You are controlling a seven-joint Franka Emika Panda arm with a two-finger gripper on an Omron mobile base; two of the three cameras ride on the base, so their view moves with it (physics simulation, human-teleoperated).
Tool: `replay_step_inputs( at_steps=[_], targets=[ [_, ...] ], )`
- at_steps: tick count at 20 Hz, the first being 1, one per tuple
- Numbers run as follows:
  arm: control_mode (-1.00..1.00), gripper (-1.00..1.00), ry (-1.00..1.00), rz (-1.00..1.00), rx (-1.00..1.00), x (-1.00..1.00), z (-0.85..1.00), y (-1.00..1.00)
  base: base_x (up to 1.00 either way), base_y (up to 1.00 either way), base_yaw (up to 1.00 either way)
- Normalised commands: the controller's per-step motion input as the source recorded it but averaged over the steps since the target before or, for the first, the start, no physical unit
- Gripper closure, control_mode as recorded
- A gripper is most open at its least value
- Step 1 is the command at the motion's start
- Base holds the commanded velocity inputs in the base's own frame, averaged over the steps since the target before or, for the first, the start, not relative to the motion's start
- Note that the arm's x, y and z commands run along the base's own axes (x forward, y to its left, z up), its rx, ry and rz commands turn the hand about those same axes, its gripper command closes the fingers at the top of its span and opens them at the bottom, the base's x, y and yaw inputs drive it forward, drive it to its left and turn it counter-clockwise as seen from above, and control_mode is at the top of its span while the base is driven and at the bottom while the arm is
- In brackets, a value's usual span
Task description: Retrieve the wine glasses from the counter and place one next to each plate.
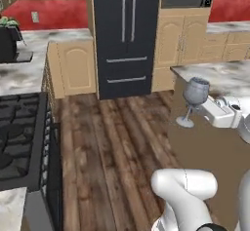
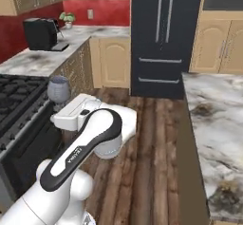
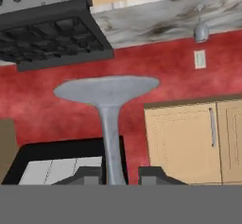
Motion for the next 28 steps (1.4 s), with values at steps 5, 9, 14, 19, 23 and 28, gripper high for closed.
replay_step_inputs(
  at_steps=[5, 9, 14, 19, 23, 28],
  targets=[
    [1.00, 1.00, 0.00, 0.00, 0.00, 0.00, 0.00, 0.00, 0.00, -0.39, -0.90],
    [1.00, 1.00, 0.00, 0.00, 0.00, 0.00, 0.00, 0.00, 0.00, -0.05, -0.98],
    [1.00, 1.00, 0.00, 0.00, 0.00, 0.00, 0.00, 0.00, 0.00, -0.22, -0.85],
    [1.00, 1.00, 0.00, 0.00, 0.00, 0.00, 0.00, 0.00, -0.13, 0.73, -0.67],
    [1.00, 1.00, 0.00, 0.00, 0.00, 0.00, 0.00, 0.00, 0.17, -0.36, -0.36],
    [1.00, 1.00, 0.00, 0.00, 0.00, 0.00, 0.00, 0.00, 0.14, -1.00, -0.09]
  ],
)
